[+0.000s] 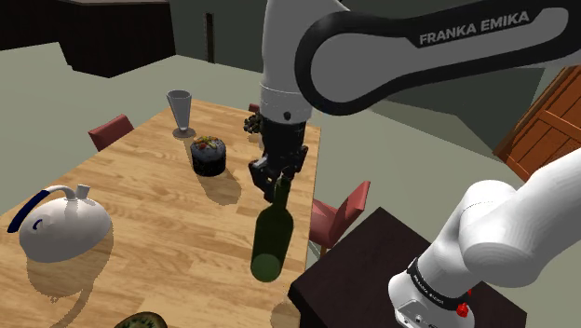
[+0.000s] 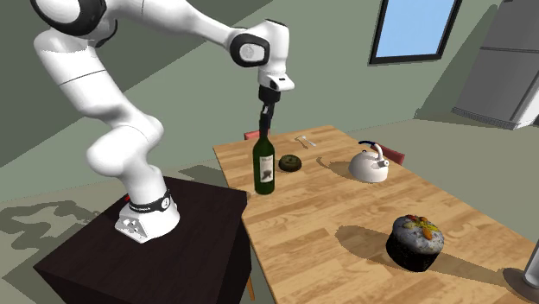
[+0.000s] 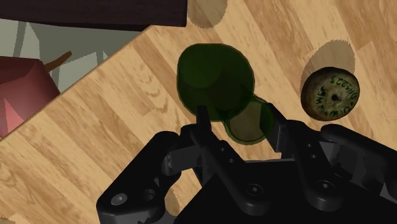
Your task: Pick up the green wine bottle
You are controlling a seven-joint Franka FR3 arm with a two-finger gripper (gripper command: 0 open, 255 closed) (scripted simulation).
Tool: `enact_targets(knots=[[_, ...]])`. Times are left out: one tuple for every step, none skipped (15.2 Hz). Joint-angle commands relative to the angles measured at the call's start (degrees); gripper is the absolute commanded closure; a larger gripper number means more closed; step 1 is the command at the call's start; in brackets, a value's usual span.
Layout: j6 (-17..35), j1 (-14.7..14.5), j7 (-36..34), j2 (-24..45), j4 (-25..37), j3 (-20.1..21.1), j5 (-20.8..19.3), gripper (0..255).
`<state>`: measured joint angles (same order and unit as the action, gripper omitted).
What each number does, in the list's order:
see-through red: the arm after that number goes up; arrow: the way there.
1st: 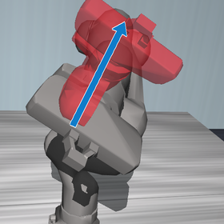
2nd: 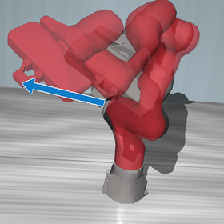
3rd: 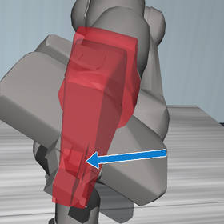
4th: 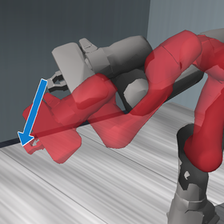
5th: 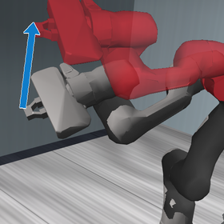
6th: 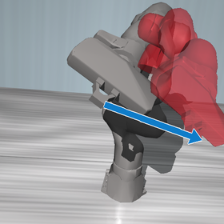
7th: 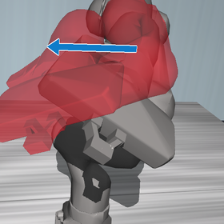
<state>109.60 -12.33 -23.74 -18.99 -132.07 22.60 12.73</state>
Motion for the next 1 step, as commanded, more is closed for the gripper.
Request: enact_targets(knots=[[-0.5,0.0,0.0,-0.1,0.4,-0.1,0.0,255]])
